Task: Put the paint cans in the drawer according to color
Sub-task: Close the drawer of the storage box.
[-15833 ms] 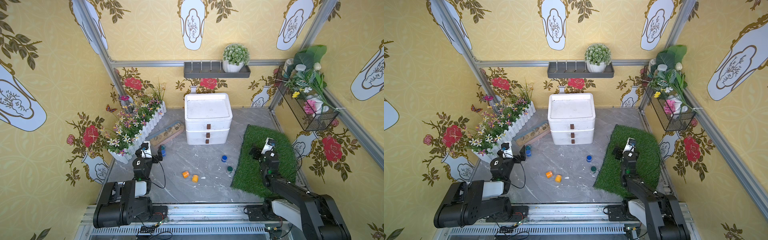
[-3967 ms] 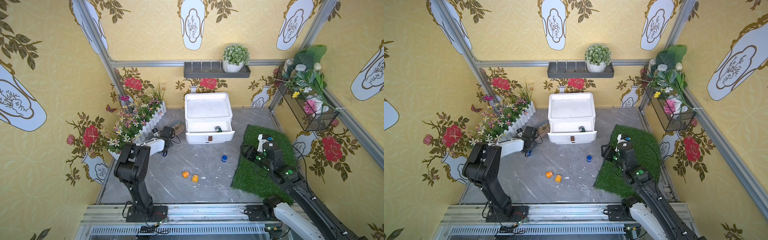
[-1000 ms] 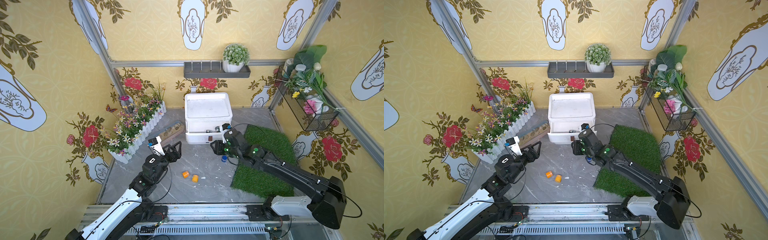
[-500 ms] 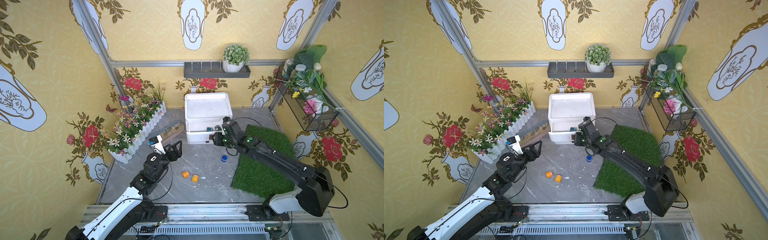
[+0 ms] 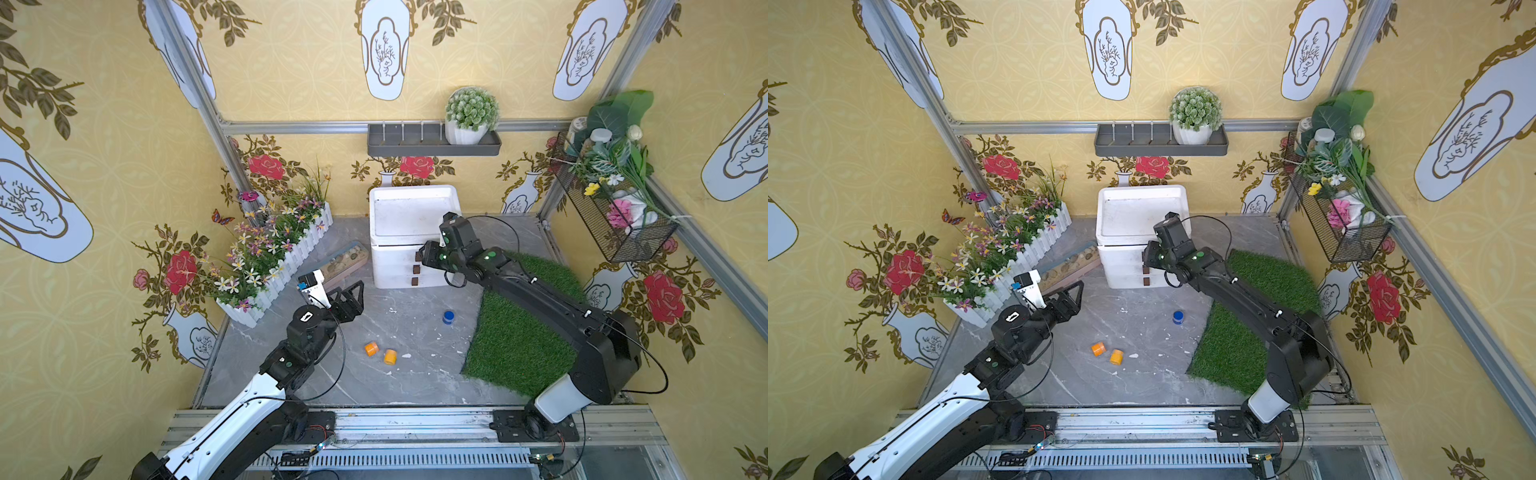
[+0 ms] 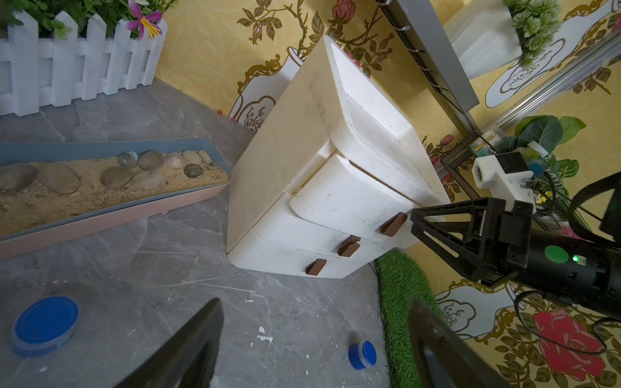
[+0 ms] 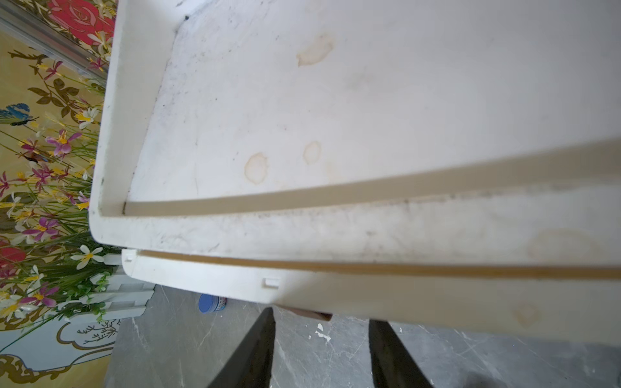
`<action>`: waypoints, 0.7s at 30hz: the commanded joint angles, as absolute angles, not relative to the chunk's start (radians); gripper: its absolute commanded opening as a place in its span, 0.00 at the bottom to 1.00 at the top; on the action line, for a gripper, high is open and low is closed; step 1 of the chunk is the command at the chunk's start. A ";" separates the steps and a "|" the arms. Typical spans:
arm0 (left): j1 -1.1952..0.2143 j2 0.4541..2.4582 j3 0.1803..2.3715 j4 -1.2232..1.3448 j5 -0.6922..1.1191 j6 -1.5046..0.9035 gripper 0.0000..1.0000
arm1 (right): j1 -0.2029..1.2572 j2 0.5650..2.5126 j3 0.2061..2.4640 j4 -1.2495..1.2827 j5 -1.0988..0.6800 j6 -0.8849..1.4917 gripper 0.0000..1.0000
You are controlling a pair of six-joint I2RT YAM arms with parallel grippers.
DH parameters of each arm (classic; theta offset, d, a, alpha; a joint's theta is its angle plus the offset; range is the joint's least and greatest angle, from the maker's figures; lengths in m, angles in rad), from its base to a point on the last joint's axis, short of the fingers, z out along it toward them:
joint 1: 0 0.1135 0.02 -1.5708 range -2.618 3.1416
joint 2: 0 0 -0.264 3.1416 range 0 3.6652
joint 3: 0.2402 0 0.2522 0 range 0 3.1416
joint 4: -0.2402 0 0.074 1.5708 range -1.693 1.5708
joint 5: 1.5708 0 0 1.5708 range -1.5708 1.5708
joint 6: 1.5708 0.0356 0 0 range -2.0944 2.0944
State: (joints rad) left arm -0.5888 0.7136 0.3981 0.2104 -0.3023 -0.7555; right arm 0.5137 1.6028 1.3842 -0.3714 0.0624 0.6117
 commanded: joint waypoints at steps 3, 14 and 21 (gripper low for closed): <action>-0.588 0.739 0.385 0.244 -0.274 -0.750 0.88 | 0.502 1.632 1.420 -0.340 0.051 0.647 0.47; -0.586 0.798 0.388 0.296 -0.241 -0.750 0.88 | 0.484 1.635 1.438 -0.338 0.023 0.629 0.48; -0.585 0.866 0.367 0.416 -0.136 -0.755 0.88 | 0.491 1.454 1.210 -0.154 -0.100 0.663 0.48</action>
State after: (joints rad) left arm -0.5861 0.8421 0.3782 0.3210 -0.2039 -0.7609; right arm 0.4820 1.5322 1.3075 -0.3038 -0.0208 0.6365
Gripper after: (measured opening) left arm 0.876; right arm 0.483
